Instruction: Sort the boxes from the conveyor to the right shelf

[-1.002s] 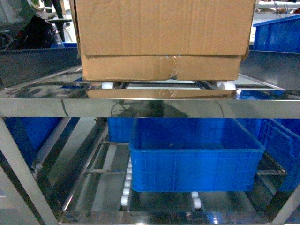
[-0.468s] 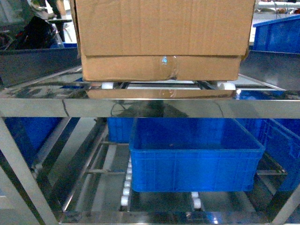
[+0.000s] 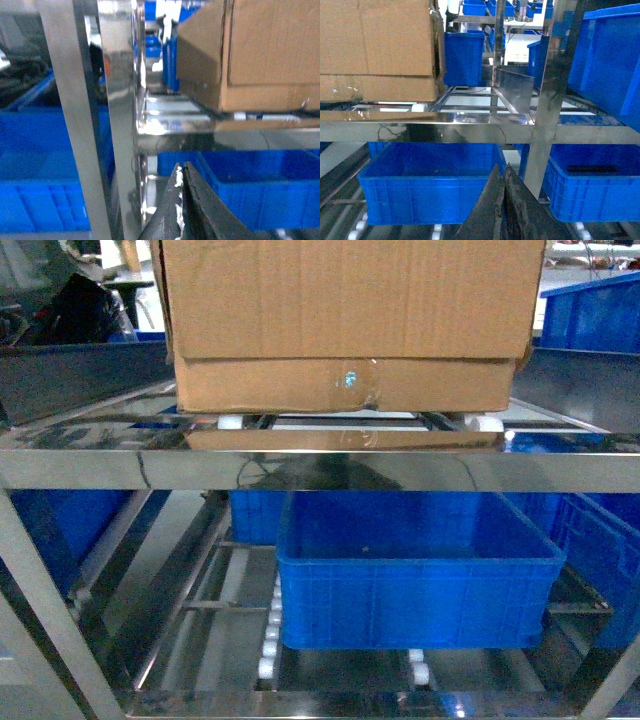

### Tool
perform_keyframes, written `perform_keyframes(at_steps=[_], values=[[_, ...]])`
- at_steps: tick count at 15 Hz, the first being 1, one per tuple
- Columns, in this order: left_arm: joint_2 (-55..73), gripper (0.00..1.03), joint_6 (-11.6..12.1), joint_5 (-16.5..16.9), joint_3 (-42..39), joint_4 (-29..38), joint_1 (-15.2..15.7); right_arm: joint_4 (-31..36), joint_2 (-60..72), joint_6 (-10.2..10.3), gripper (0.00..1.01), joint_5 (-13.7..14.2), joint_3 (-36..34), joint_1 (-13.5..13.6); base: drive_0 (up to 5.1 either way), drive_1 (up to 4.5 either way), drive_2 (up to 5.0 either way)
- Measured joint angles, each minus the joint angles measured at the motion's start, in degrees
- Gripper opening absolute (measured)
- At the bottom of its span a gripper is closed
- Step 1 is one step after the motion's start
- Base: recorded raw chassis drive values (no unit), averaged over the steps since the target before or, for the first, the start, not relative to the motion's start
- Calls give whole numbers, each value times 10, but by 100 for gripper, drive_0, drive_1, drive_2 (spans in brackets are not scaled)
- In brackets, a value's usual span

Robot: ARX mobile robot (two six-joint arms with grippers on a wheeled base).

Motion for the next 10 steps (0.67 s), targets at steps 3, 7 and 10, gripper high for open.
perform_keyframes(at_steps=[3, 7, 10], values=[[1, 2, 0, 0, 0, -4, 0, -99, -95, 0, 2, 1, 0, 0, 0, 0, 0], [1, 15, 0, 0, 0, -8, 0, -101, -95, 0, 8, 0, 0, 0, 0, 0, 0], [1, 45, 0, 0, 0, -8, 0, -101, -95, 0, 39, 0, 0, 0, 0, 0, 0]])
